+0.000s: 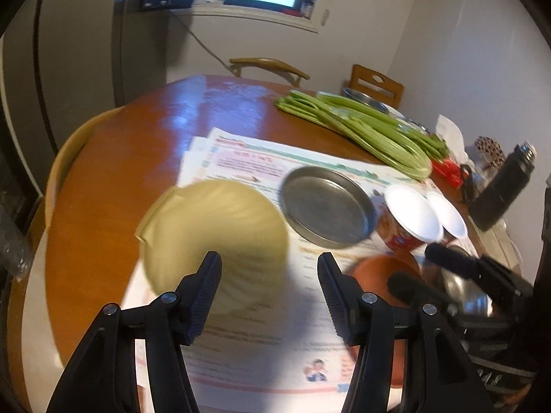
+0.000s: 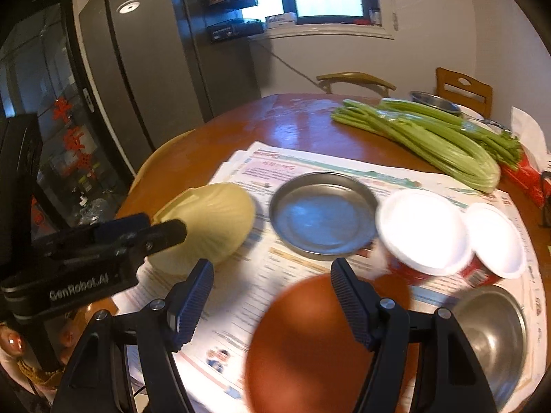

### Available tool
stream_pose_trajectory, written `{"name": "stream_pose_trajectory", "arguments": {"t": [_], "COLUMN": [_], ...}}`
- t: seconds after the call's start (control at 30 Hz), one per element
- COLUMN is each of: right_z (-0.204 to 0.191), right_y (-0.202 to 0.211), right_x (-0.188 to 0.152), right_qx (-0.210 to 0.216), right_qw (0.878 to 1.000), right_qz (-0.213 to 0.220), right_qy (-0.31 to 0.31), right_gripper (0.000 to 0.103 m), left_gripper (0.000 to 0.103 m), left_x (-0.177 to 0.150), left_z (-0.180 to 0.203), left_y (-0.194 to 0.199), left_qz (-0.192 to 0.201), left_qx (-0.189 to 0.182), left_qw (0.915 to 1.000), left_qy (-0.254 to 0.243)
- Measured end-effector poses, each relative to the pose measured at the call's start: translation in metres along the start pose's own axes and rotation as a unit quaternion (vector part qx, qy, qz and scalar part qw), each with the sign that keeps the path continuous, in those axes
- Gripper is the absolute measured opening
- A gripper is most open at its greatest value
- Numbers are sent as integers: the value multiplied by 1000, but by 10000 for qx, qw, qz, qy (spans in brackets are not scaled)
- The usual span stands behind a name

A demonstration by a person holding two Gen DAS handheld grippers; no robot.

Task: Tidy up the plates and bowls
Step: 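Lift the yellow shell plate with the left tool and set it down on the worksheet, then move the left tool to the orange bear-shaped plate and grasp its rim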

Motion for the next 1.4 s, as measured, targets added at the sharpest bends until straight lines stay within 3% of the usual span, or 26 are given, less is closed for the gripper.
{"name": "stream_pose_trajectory", "arguments": {"t": [0.53, 0.97, 1.4], "right_z": [47, 63, 71], "right_y": [36, 10, -23], "right_x": [-23, -42, -49], "right_qx": [-444, -583, -812], "right_qw": [9990, 9969, 9909], "right_qz": [40, -472, -1035], "right_qy": [73, 248, 283], "right_gripper": [71, 71, 70], "left_gripper": [60, 60, 59], "left_x": [-56, -91, -87], "left_z": [65, 96, 93], "left_y": [-15, -31, -35], "left_qz": [-555, -768, -550], "left_qx": [-206, -110, 41], "left_qw": [9968, 9928, 9926], "left_qy": [-544, -908, -1084]}}
Point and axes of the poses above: each gripper's, at about its wrist camera, not at the fingertips, and y roughly against the way its jaws point, z to its right, x to its top, the point moved 9 cm from there along -y, roughly the way its jaws point, and after that the axes turned 11 degrees about x, right-handed, at the moved point
